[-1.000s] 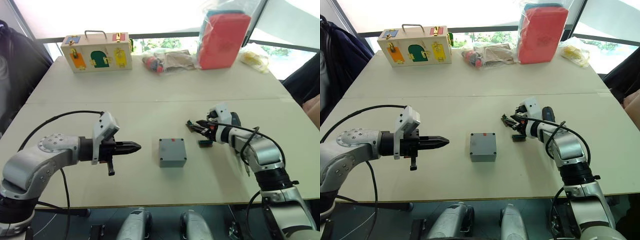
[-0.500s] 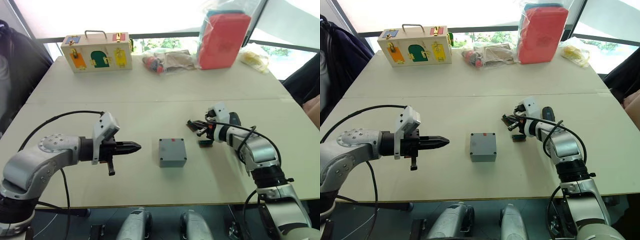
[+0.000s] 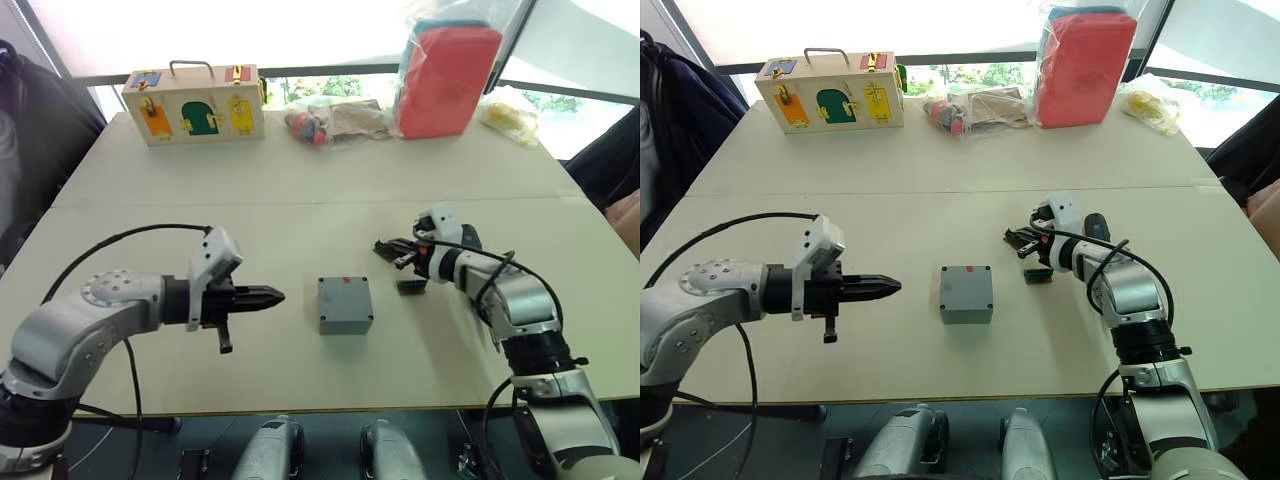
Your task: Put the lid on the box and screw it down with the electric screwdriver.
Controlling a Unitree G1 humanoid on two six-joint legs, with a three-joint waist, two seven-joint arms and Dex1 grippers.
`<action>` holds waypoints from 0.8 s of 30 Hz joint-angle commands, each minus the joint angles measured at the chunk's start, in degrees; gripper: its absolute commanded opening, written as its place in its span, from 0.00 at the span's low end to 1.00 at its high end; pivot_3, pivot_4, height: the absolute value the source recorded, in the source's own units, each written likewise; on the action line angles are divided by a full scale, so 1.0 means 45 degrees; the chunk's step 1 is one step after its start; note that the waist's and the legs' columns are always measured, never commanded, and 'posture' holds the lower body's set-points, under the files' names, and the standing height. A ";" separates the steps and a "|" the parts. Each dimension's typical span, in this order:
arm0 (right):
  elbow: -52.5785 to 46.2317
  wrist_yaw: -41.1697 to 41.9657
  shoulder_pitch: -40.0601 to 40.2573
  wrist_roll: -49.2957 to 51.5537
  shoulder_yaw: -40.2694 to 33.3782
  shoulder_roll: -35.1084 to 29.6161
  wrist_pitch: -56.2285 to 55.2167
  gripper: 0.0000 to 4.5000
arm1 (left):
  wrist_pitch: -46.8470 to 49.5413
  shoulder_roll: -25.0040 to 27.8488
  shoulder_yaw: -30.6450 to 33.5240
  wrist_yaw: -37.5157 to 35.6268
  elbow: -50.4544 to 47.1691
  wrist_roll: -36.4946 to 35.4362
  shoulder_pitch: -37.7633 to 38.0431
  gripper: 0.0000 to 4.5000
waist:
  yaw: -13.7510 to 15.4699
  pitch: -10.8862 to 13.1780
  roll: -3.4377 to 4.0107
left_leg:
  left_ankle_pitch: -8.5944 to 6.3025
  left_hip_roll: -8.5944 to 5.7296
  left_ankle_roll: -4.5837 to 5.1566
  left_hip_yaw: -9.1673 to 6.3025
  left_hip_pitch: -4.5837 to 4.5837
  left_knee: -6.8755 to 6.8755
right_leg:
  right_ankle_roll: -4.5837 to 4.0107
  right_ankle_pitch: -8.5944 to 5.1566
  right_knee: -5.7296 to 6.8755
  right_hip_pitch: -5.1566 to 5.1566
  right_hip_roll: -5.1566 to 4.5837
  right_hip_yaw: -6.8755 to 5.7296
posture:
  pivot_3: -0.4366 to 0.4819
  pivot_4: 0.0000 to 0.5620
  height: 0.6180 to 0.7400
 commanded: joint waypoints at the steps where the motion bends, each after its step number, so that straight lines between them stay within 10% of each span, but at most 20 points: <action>1: -0.0819 -0.0009 0.0030 0.0286 -0.0431 0.0005 0.0118 0.02 | -0.0352 -0.0042 -0.0072 -0.0129 0.0001 0.0094 -0.0102 0.00 | 0.0005 0.0000 0.0000 | 0.0000 0.0000 0.0000 0.0000 0.0000 0.0000 | 0.0000 0.0000 0.0000 0.0000 0.0000 0.0001 | 0.48 0.27 1.00; 24: -0.7497 0.1103 0.3137 0.3240 -0.0987 -0.1298 0.1804 0.02 | -0.0915 -0.0761 -0.0851 -0.0707 0.1342 0.0311 -0.1347 0.00 | 0.0042 0.0001 0.0001 | -0.0044 0.0003 0.0075 -0.0003 0.0004 0.0001 | 0.0002 -0.0001 0.0000 0.0009 -0.0007 -0.0002 | 0.48 0.27 1.00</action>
